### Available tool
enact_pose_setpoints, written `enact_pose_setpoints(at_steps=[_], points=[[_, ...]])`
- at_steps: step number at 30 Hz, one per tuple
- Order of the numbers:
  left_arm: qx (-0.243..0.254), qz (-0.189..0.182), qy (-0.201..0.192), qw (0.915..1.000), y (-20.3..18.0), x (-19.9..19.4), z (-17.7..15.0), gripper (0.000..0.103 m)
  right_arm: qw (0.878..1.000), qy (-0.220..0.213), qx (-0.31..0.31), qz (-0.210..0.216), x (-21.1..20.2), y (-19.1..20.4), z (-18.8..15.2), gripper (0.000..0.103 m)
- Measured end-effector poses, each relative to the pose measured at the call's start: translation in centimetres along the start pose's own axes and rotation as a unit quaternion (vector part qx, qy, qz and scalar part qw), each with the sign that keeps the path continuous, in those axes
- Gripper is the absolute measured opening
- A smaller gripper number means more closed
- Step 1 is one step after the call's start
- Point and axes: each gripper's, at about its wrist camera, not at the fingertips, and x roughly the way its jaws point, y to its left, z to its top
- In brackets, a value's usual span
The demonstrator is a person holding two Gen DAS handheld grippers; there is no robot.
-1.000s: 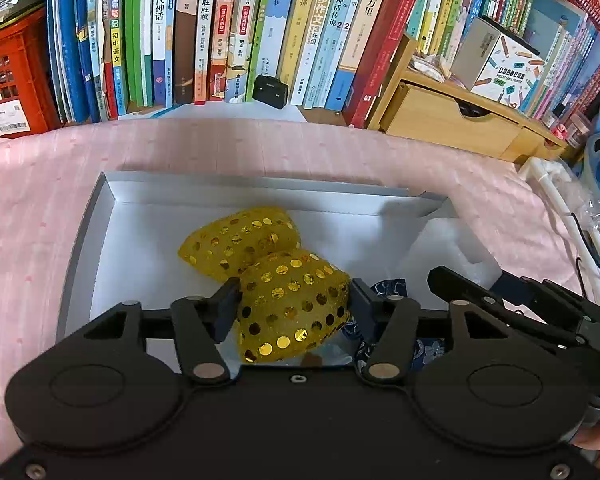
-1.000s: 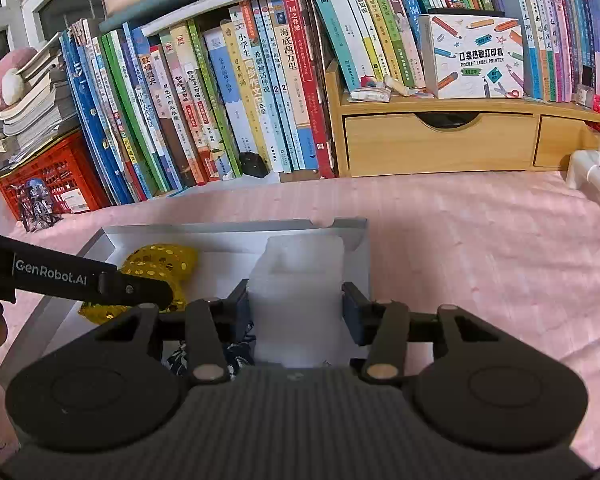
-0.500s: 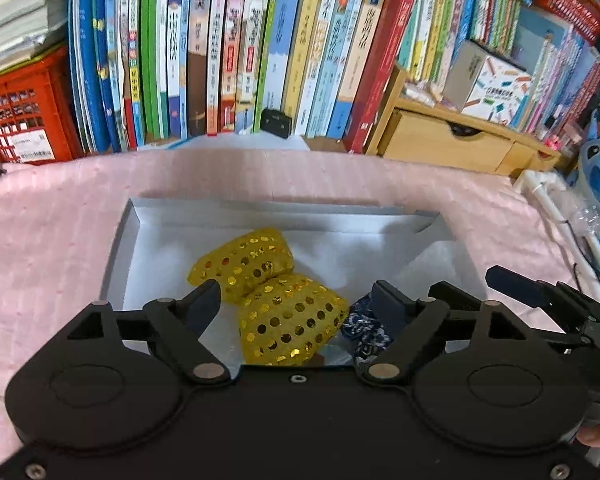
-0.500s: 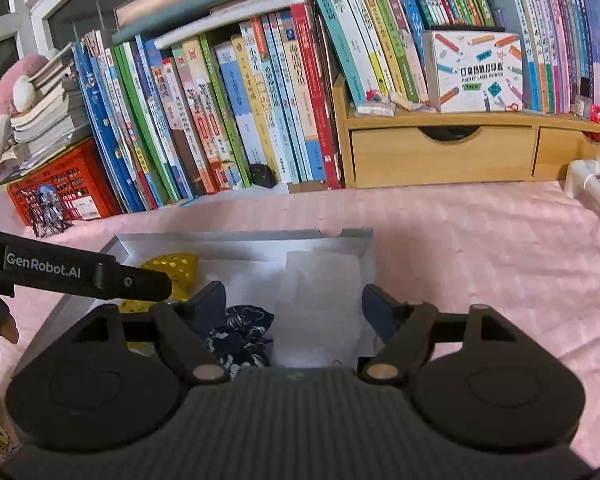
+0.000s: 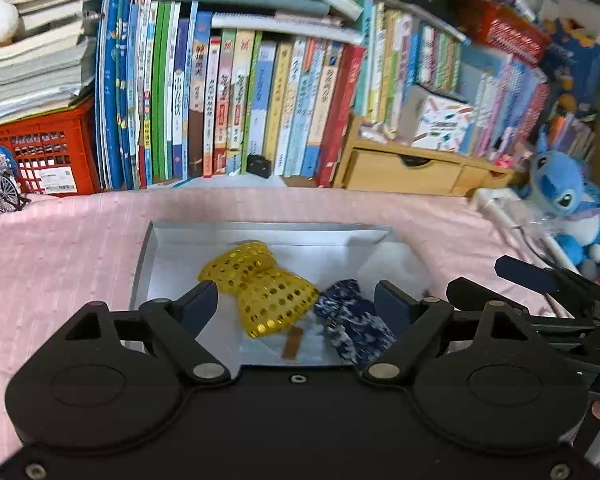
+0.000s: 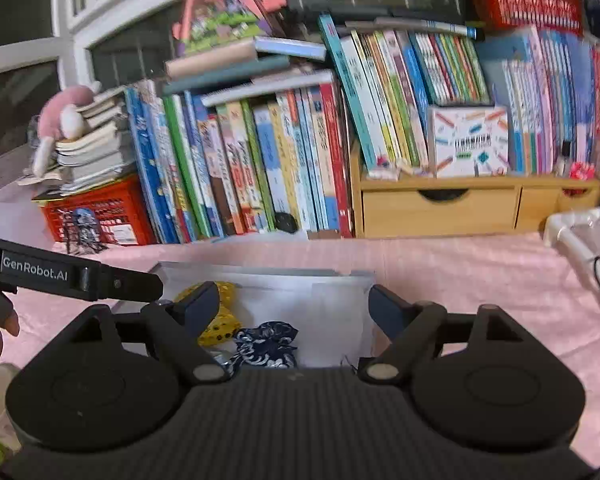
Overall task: Organize soft objects
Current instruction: 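Carry the gold pillows into the tray with the left while the right drops the bubble wrap there, then withdraw both open grippers from the tray toward the table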
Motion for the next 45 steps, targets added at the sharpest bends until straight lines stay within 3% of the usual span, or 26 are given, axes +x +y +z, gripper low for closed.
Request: enact_pose_setpoints(at_steps=[7,13,17,26,35,45], points=[[0.022,-0.022,-0.054,0.9981,-1.5,-5.4,-3.6,0.088,0.998,-0.046,-0.039,0.010,-5.5,1.7,-2.0,0.095],[0.044,-0.039,-0.116,0.9916,-2.9,-9.8,-8.2,0.092,0.995,-0.085,-0.054,0.009,-9.7,2.5,-4.0,0.099],[0.049,-0.040,-0.137,0.9886,-3.3,-11.7,-11.4,0.094,0.993,-0.100,-0.058,0.006,-11.7,2.9,-5.9,0.101],[0.000,-0.028,-0.138,0.9901,-1.8,-12.9,-17.9,0.095,0.993,-0.108,-0.049,-0.012,-13.5,2.8,-9.7,0.102],[0.003,0.036,-0.150,0.9880,-0.9,-13.9,-23.6,0.095,0.997,-0.073,-0.008,-0.016,-12.4,2.5,-14.0,0.102],[-0.016,0.073,-0.122,0.9897,0.1,-11.8,-25.7,0.093,0.993,-0.046,-0.076,-0.073,-11.3,3.2,-15.0,0.102]])
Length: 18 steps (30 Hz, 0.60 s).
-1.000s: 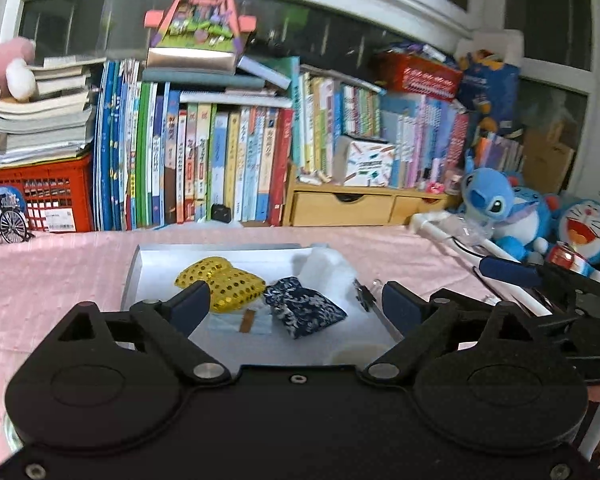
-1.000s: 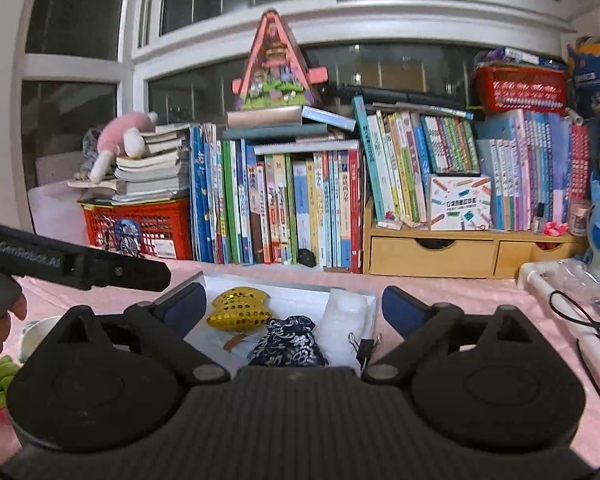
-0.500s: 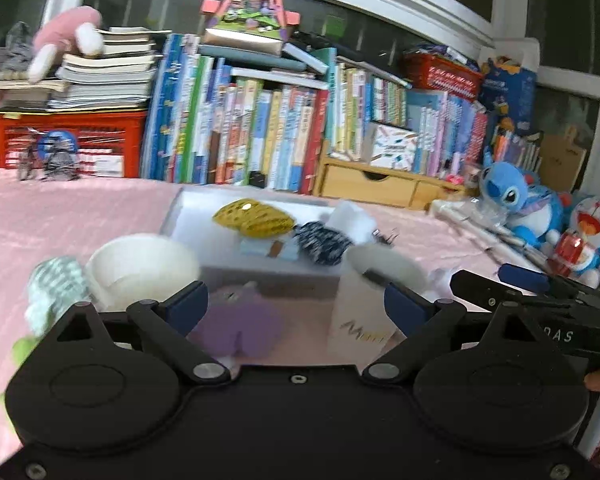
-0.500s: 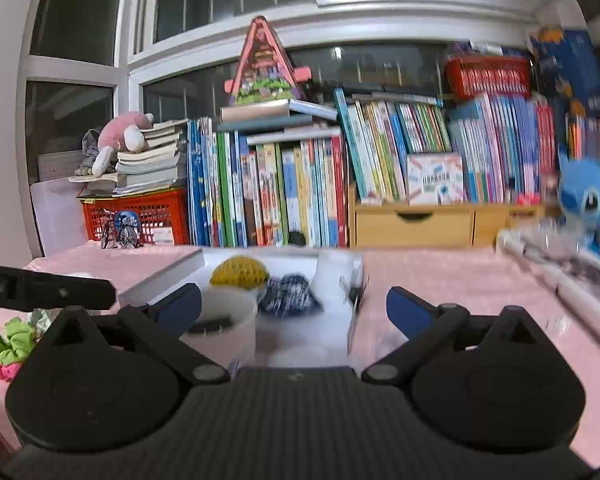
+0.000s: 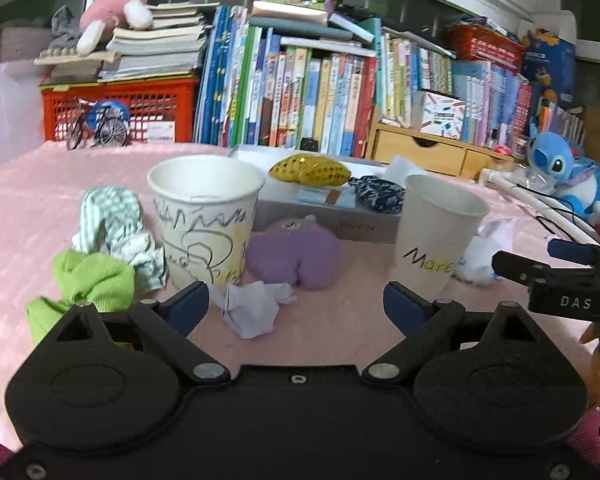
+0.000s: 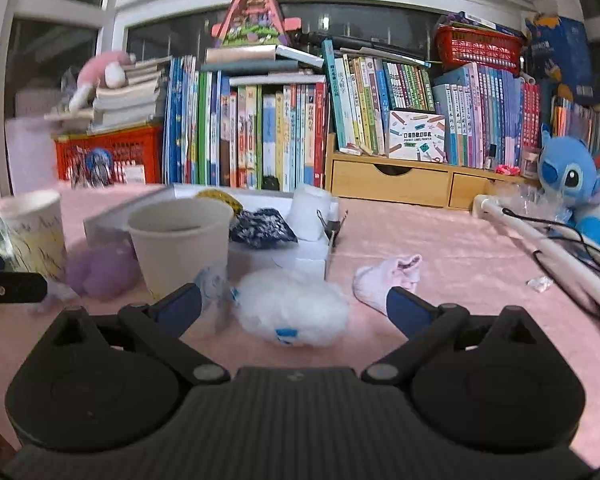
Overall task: Organize soft objects
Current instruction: 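Withdraw both open grippers from the tray toward the table, then grasp the crumpled white paper with the left gripper while the right grasps the white fluffy ball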
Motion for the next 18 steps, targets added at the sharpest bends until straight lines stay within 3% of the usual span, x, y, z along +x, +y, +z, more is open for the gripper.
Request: enact_pose_setpoints(at_steps=[9,18], points=[[-0.013,0.025,0.016,0.9995,0.6,1.5,-0.2,0.083,0.999,0.018,-0.032,-0.018,1.3,0.0,0.0,0.102],[-0.006,0.033,0.014,0.9993,0.5,2.2,-0.3,0.066,0.997,0.060,-0.040,0.008,3.7,-0.1,0.2,0.097]])
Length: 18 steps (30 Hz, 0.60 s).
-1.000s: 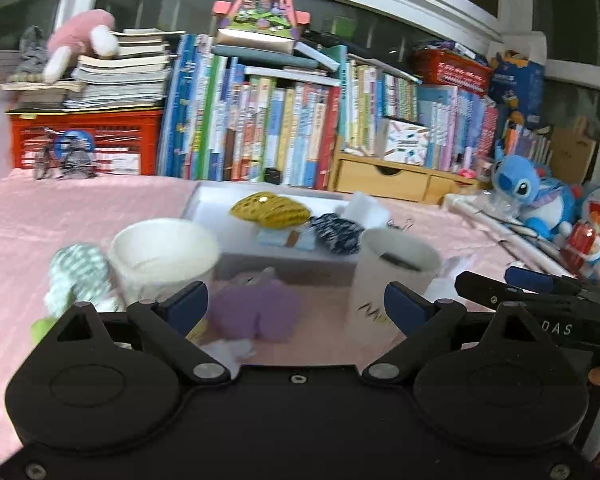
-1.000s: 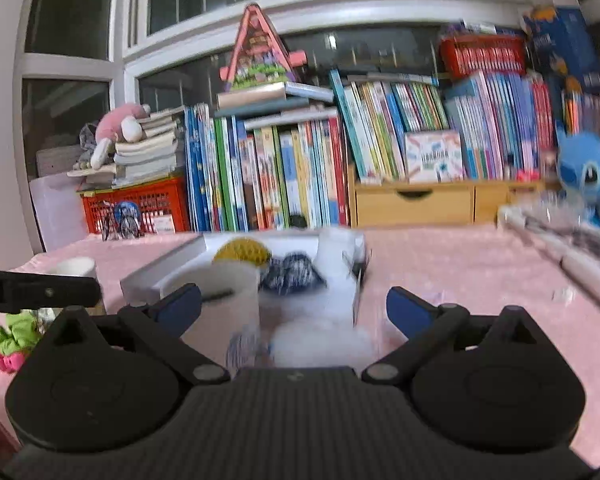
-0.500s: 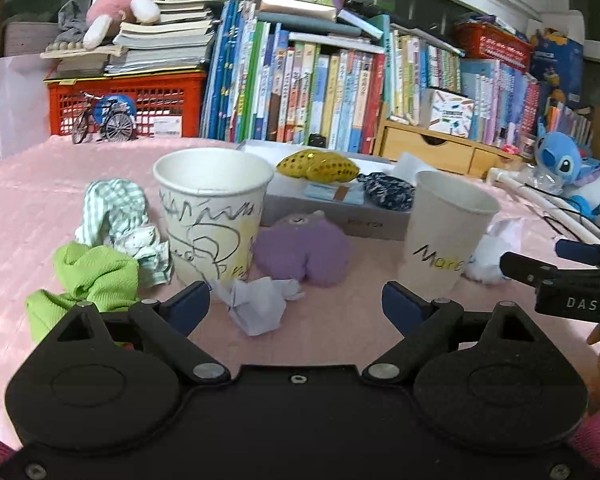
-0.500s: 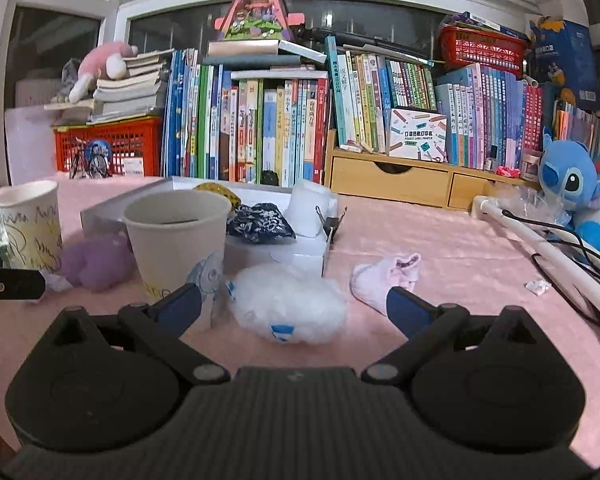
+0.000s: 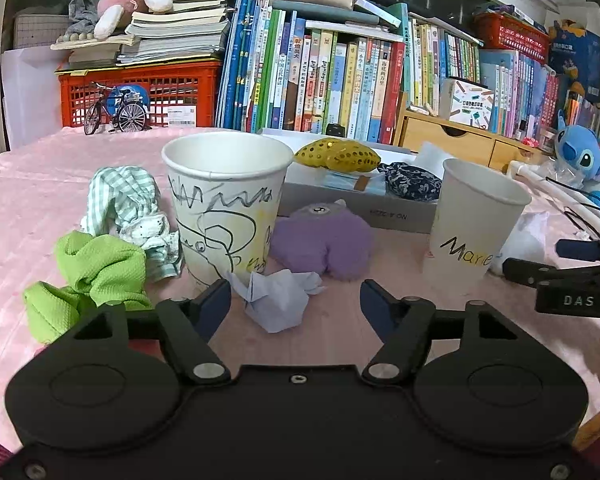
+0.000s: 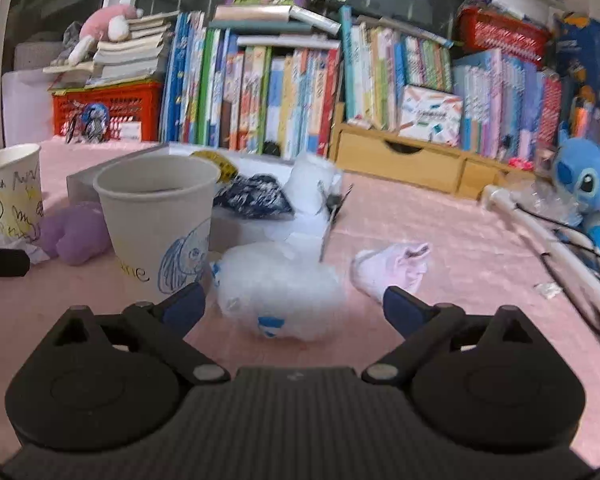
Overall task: Organize soft objects
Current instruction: 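Grasp the crumpled white paper with the left gripper while the right grasps the white fluffy ball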
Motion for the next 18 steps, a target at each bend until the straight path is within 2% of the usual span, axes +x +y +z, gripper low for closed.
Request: enact_pose_setpoints(at_steps=[3,6,18], points=[[0.003,0.001,0.001,1.0000,-0.1,0.2,0.0,0.060,1.000,0.015,-0.003,0.012,0.6,0.0,0.2,0.096],[0.004,-0.001,0.007,1.0000,-0.2,0.5,-0.1,0.057,1.000,0.016,-0.021,0.003,0.8,0.2,0.4,0.096],[0.015,0.003,0.008,0.9999,-0.6,1.4,-0.3,0.057,0.999,0.032,-0.030,0.016,2.1,0.3,0.9,0.093]])
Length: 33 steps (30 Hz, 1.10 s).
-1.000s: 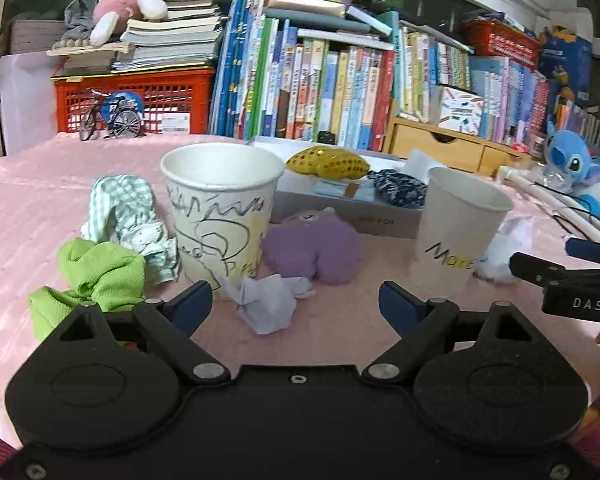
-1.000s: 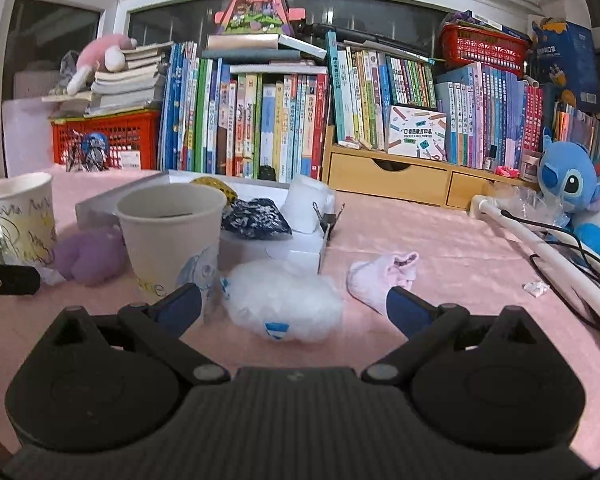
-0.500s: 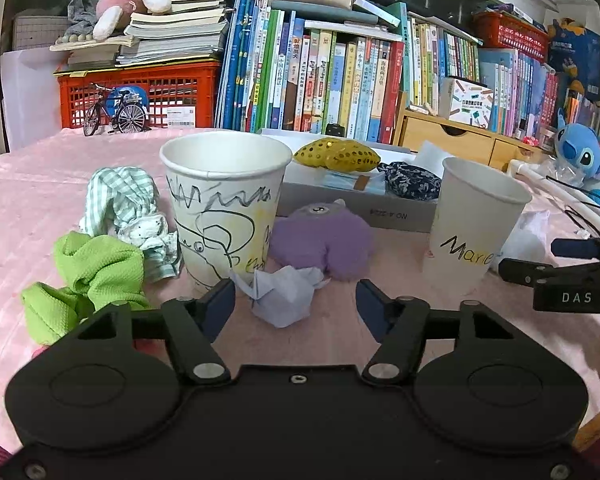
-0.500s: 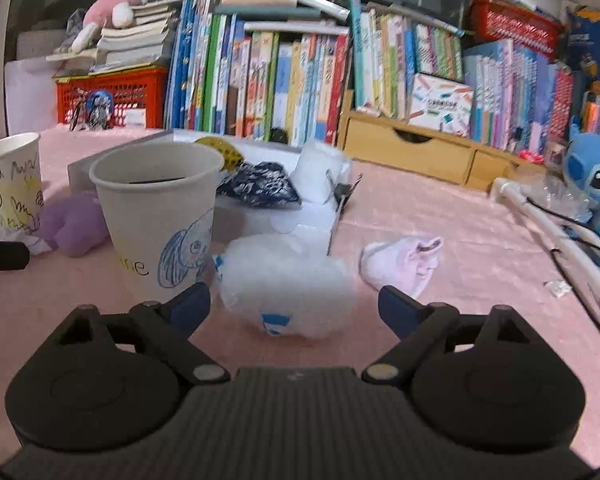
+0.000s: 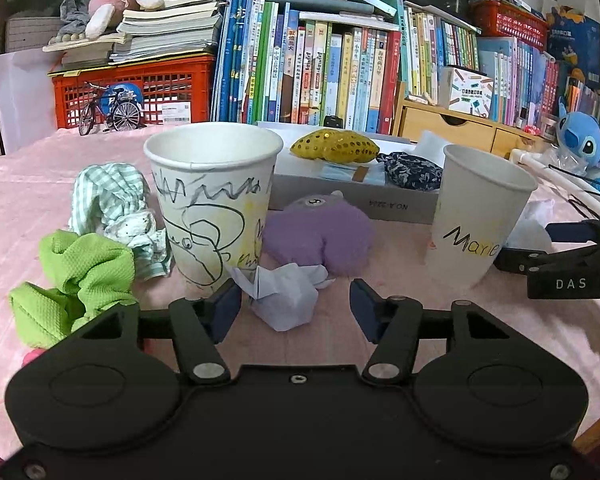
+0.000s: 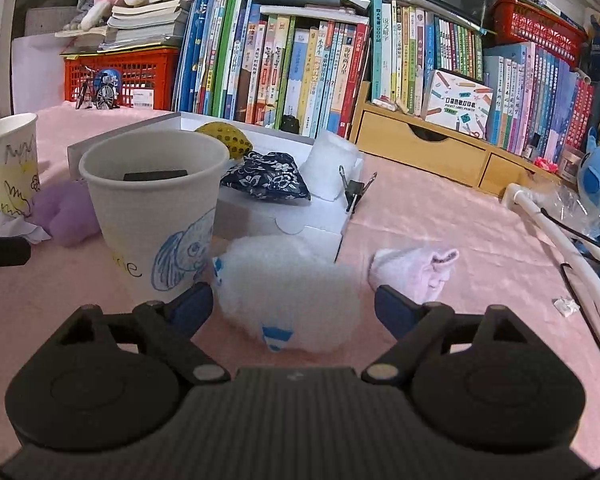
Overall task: Organize soft objects
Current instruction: 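Grasp the crumpled white paper with the left gripper while the right grasps the white fluffy ball, then lift the paper with the left gripper while the right lifts the fluffy ball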
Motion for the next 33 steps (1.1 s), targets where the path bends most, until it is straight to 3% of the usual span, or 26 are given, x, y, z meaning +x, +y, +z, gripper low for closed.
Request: enact_pose_setpoints(at_steps=[8,15,19,27,33], points=[[0.004,0.001,0.005,1.0000,-0.1,0.5,-0.1,0.050,1.000,0.008,0.005,0.004,0.6,-0.2,-0.1,0.090],[0.005,0.009,0.007,0.9999,0.0,0.6,-0.1,0.035,1.000,0.009,0.009,0.008,0.8,-0.2,0.0,0.083],[0.004,0.007,0.006,1.0000,-0.1,0.2,-0.1,0.034,1.000,0.007,0.009,0.008,0.7,0.0,0.0,0.073],[0.013,-0.010,0.000,0.9999,-0.4,-1.1,0.1,0.034,1.000,-0.008,0.024,0.001,-0.2,0.0,-0.1,0.069],[0.033,-0.021,-0.035,0.9986,-1.2,-3.3,1.2,0.034,0.999,-0.028,0.036,-0.008,-1.6,-0.5,0.3,0.067]])
